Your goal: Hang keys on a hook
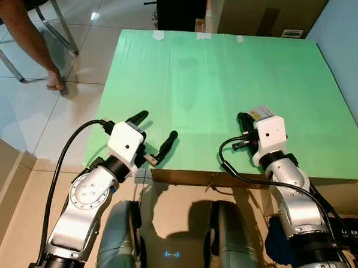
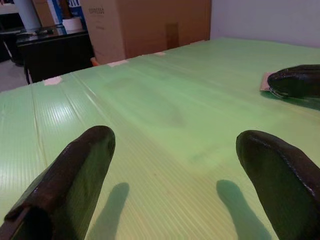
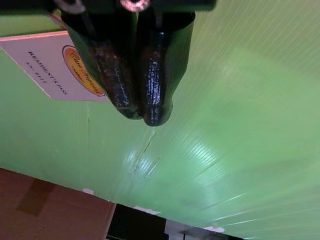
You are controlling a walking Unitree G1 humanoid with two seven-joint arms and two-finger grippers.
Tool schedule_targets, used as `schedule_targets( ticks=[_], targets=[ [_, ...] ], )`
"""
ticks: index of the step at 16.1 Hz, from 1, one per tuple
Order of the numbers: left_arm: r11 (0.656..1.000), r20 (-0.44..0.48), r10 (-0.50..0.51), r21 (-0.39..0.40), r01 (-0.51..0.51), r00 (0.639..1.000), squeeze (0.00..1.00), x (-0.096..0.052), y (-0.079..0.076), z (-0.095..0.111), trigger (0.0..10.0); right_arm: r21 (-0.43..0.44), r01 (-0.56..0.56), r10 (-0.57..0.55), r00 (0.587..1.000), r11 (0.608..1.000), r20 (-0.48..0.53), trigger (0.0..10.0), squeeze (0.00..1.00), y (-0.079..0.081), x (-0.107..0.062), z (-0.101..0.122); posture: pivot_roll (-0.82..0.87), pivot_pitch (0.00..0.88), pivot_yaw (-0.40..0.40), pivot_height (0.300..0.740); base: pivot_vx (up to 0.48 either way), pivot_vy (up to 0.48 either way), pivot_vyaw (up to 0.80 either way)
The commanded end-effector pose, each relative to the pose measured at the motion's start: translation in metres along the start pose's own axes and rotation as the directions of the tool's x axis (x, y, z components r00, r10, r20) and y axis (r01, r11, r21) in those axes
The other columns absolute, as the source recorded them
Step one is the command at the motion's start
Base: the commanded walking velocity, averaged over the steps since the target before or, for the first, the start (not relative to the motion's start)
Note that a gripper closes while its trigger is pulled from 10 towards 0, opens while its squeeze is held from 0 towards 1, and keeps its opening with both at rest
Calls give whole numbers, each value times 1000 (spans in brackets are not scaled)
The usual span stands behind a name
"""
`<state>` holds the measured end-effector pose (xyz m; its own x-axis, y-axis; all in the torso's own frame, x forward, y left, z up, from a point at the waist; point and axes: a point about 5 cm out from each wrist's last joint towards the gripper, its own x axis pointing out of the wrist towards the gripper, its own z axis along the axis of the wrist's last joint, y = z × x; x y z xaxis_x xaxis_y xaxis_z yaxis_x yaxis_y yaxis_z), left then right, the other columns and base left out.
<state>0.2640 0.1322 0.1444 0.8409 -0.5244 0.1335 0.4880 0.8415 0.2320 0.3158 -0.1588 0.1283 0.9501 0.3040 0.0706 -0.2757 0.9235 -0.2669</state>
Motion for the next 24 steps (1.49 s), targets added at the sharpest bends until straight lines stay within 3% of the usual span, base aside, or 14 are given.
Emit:
schedule_targets(
  ticks=[1,3,5,9,10,11,12,14,17,22,24],
  targets=[
    [1000,-1,-9,0,9,1000,0,0,-2,-1,10000,-13,16,-16,1000,1000,4,0,0,-4,-3,2,-80,207,8,602,0,0,0],
    [1000,0,-9,1,9,1000,0,0,-2,-1,10000,-24,52,-50,994,998,96,0,0,-12,7,36,-80,207,8,602,0,0,0],
    [1000,-2,-11,-1,11,1000,0,1,-3,-2,10000,-17,74,-71,988,997,135,0,0,-20,12,53,-88,207,10,602,0,0,0],
    [1000,-1,-17,-6,17,1000,0,4,-4,-3,10000,2,94,-93,983,996,159,0,0,-35,19,77,-88,207,10,602,0,0,0],
    [1000,-5,-16,-3,16,1000,0,4,-5,-3,10000,7,106,-106,984,994,140,0,0,-36,19,74,-88,207,10,602,0,0,0],
    [1000,-17,-9,12,10,1000,0,4,-5,-4,10000,26,120,-122,988,992,99,8863,0,-36,17,65,-96,207,6,602,0,0,0],
    [999,-39,-6,36,8,999,0,5,-5,-6,10000,41,116,-119,990,992,73,10000,1000,-31,12,57,-95,208,6,602,0,0,0],
    [1000,-43,-25,9,26,999,0,4,-7,-7,10000,40,130,-131,991,991,31,10000,1000,-18,-8,39,-99,209,9,602,0,0,0],
    [999,-30,-41,-12,41,999,0,10,-6,-5,10000,32,174,-175,984,984,35,10000,1000,-12,-26,35,-144,205,22,602,0,0,0],
    [989,46,-102,-98,106,994,0,53,-6,9,10000,-8,239,-239,971,971,33,10000,1000,6,-67,35,-246,195,54,602,0,0,0],
    [965,79,-189,-172,200,979,0,72,-22,14,10000,-23,344,-343,939,939,19,10000,1000,-1,-90,38,-352,193,96,602,0,0,0]
  ],
)
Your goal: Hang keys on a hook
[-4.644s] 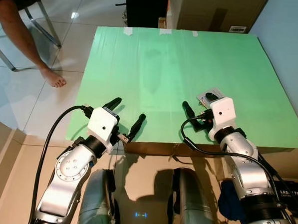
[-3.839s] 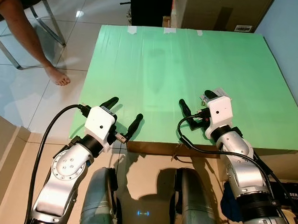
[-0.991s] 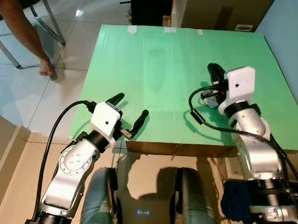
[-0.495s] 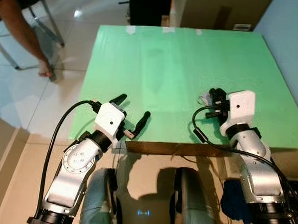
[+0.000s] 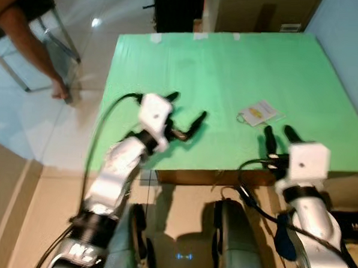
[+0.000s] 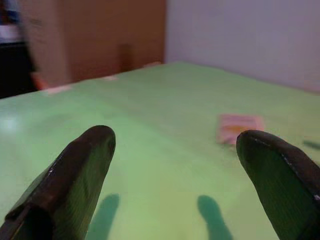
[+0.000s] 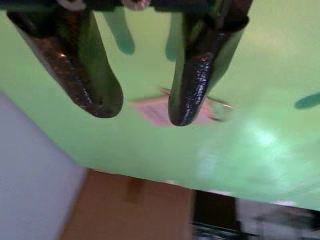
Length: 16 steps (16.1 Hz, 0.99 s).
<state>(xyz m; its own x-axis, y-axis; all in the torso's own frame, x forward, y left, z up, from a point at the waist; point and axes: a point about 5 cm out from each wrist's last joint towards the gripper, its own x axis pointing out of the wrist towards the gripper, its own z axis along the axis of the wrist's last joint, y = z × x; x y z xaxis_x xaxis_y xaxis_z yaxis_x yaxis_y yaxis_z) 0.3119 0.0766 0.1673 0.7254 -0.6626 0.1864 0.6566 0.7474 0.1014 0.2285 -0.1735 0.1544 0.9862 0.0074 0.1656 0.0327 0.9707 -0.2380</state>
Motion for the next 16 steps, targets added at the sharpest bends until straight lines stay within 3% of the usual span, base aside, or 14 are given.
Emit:
schedule_targets(
  ticks=[1,2,4,5,9,11,14,16],
  targets=[
    [999,-20,-36,-37,36,999,0,2,-5,-5,10000,-22,50,-50,999,999,0,10000,1000,-8,-5,3,-352,193,96,602,0,0,0],
    [992,-32,-103,-80,100,994,0,13,-19,-10,10000,-23,75,-75,997,997,-17,10000,1000,-9,-17,3,-387,203,111,602,0,0,0],
    [975,-46,-166,-155,157,985,0,24,-32,-16,10000,-30,81,-83,996,996,-44,10000,1000,-5,-28,3,-426,216,124,602,0,0,0],
    [969,-49,-193,-169,182,980,0,28,-38,-17,10000,-29,85,-86,995,996,-54,10000,0,-4,-32,3,-444,223,131,602,0,0,0],
    [936,-81,-261,-265,232,962,0,54,-59,-25,10000,-39,151,-154,982,988,-107,10000,0,-5,-53,4,-519,245,158,602,0,0,0],
    [938,-84,-265,-255,236,961,0,63,-64,-25,10000,-51,171,-176,977,984,-124,10000,0,-5,-62,6,-560,252,166,602,0,0,0],
    [956,45,-241,-162,245,969,0,73,-57,2,10000,-56,188,-194,970,981,-145,10000,0,-6,-72,6,-581,255,171,602,0,0,0],
    [958,95,-230,-155,243,968,0,76,-48,18,10000,-55,192,-199,966,980,-163,10000,0,-4,-76,2,-585,256,176,602,0,0,0]
  ],
)
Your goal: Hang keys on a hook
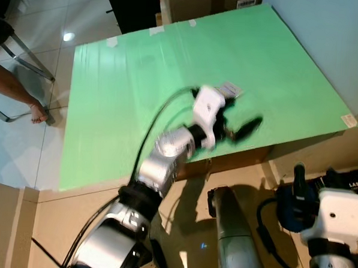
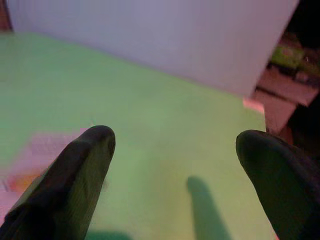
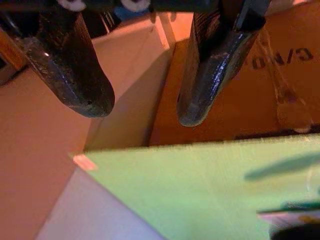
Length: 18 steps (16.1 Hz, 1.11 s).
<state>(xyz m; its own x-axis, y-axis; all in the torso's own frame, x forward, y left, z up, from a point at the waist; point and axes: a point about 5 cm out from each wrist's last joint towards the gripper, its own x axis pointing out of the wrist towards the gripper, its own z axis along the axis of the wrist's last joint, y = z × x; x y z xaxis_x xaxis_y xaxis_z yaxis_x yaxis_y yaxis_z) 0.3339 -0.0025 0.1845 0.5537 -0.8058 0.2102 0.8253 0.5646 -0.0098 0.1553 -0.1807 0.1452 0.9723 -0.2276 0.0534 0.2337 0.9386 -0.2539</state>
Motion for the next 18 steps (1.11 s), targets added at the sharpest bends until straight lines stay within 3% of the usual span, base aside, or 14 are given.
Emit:
schedule_targets(
  ticks=[1,6,12,15,18],
  targets=[
    [1000,48,-22,-3,22,999,0,7,-4,11,10000,2,-4,4,1000,1000,-5,10000,0,3,-3,0,-585,256,176,602,0,0,0],
    [999,89,2,34,-5,996,0,14,7,28,10000,13,-26,26,999,1000,-18,10000,0,9,-2,-4,-552,259,178,602,0,0,0],
    [994,-11,43,105,-41,999,0,19,16,12,10000,20,-33,34,999,999,-32,10000,0,12,-6,-6,-561,283,181,602,0,0,0],
    [980,-68,124,166,-111,990,0,12,34,5,10000,25,-38,39,998,999,-50,10000,0,13,-11,-9,-556,293,179,602,0,0,0],
    [973,-80,151,189,-133,985,0,10,40,3,10000,26,-45,46,997,999,-54,10000,0,12,-9,-11,-547,294,176,602,0,0,0]
  ],
)
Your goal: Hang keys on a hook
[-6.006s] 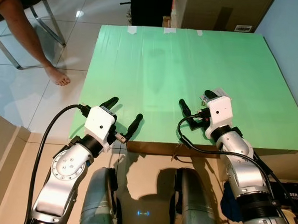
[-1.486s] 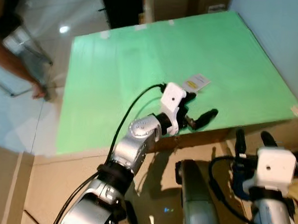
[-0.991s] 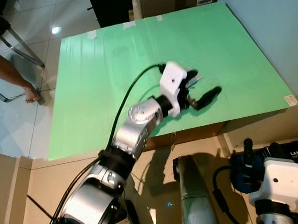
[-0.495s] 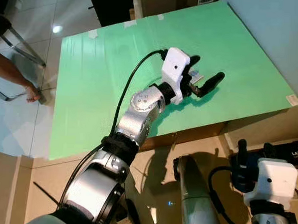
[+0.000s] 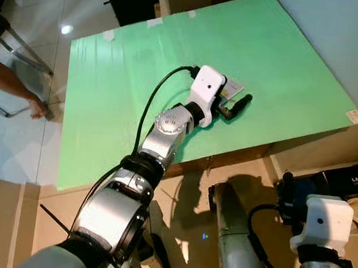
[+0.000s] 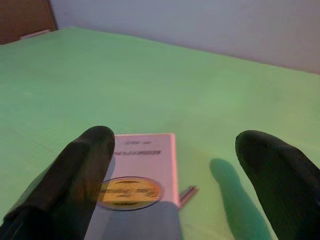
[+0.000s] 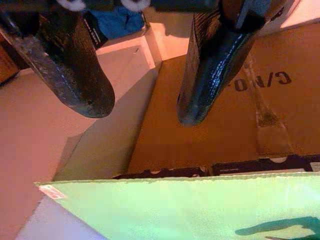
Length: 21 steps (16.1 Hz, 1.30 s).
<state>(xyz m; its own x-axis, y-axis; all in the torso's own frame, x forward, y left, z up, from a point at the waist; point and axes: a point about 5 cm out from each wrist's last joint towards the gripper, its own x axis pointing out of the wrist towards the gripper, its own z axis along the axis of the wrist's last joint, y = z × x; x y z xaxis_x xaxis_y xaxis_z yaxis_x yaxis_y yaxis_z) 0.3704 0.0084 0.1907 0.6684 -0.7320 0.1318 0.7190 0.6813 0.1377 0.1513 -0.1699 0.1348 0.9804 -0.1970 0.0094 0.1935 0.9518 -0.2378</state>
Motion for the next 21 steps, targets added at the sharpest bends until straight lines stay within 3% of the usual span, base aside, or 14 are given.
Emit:
schedule_targets(
  ticks=[1,6,15,16,17,21],
  targets=[
    [1000,-7,15,16,-15,1000,0,-2,4,-1,10000,7,-5,6,1000,1000,-20,10000,0,1,-2,-4,-547,294,176,602,0,0,0],
    [997,-16,73,24,-73,997,0,-2,16,0,10000,6,-18,18,1000,1000,-22,10000,0,0,-2,-7,-541,292,172,602,0,0,0],
    [994,-130,107,52,-101,986,0,-18,22,-26,10000,18,-33,34,999,999,-29,10000,0,4,1,-10,-521,285,168,602,0,0,0],
    [993,-138,115,53,-109,984,800,-19,24,-28,10000,17,-36,36,999,999,-28,10000,0,4,2,-11,-519,281,166,602,0,0,0],
    [992,-142,119,53,-112,983,1000,-20,25,-28,10000,17,-37,38,999,999,-28,10000,0,4,2,-11,-517,279,165,602,0,0,0],
    [992,-149,128,25,-126,981,1000,-22,26,-31,10000,15,-46,46,999,999,-26,10000,0,4,3,-11,-514,267,158,602,0,0,0]
  ],
)
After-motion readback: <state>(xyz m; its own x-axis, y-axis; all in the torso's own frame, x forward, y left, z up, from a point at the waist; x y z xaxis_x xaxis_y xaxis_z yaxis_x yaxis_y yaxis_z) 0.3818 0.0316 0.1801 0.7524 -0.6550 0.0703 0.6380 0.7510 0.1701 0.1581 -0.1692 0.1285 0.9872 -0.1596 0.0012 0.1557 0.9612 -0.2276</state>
